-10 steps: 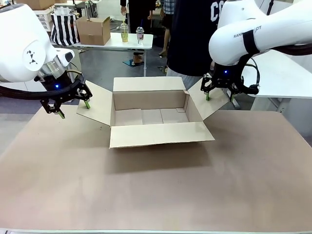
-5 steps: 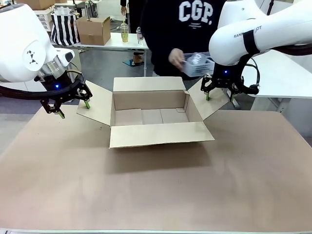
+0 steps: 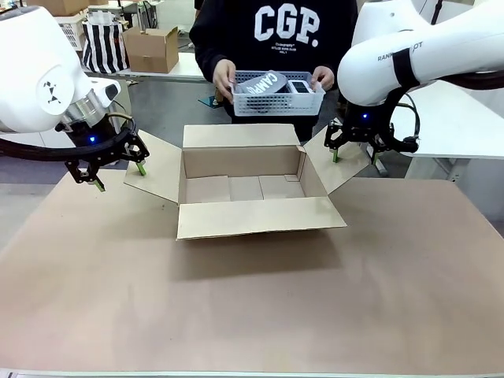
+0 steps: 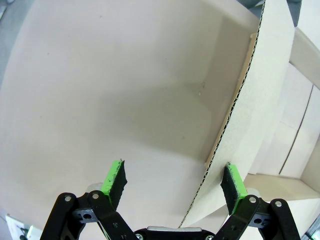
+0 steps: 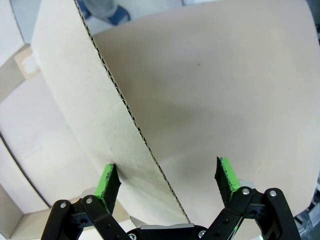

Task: Pack the gift set into the box.
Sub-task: Lift both hands away from the flaps of the Package Box.

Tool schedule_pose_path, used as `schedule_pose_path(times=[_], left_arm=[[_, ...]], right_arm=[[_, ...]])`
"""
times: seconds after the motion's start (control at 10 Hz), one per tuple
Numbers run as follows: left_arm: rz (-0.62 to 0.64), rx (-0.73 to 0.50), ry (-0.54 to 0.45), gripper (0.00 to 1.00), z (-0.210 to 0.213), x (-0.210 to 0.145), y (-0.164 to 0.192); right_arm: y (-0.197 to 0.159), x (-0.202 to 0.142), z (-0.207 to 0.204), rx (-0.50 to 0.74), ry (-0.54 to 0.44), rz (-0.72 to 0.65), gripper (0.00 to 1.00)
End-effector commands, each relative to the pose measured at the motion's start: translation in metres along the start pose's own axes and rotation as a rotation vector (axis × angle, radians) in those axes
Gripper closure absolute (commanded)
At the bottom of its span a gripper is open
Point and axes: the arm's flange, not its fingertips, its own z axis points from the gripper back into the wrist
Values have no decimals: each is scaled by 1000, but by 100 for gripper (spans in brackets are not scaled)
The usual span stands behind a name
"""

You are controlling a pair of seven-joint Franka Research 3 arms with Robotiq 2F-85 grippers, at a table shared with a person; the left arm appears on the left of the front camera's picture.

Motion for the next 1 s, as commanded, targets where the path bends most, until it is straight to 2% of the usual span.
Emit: schedule_pose_path(times=[0.0, 0.9], left_arm=[[9, 21, -8, 0, 3, -2, -1], [9, 21, -8, 0, 3, -2, -1]], right_arm=[[0, 1, 3, -25, -15, 0, 0], [0, 1, 3, -25, -15, 0, 0]])
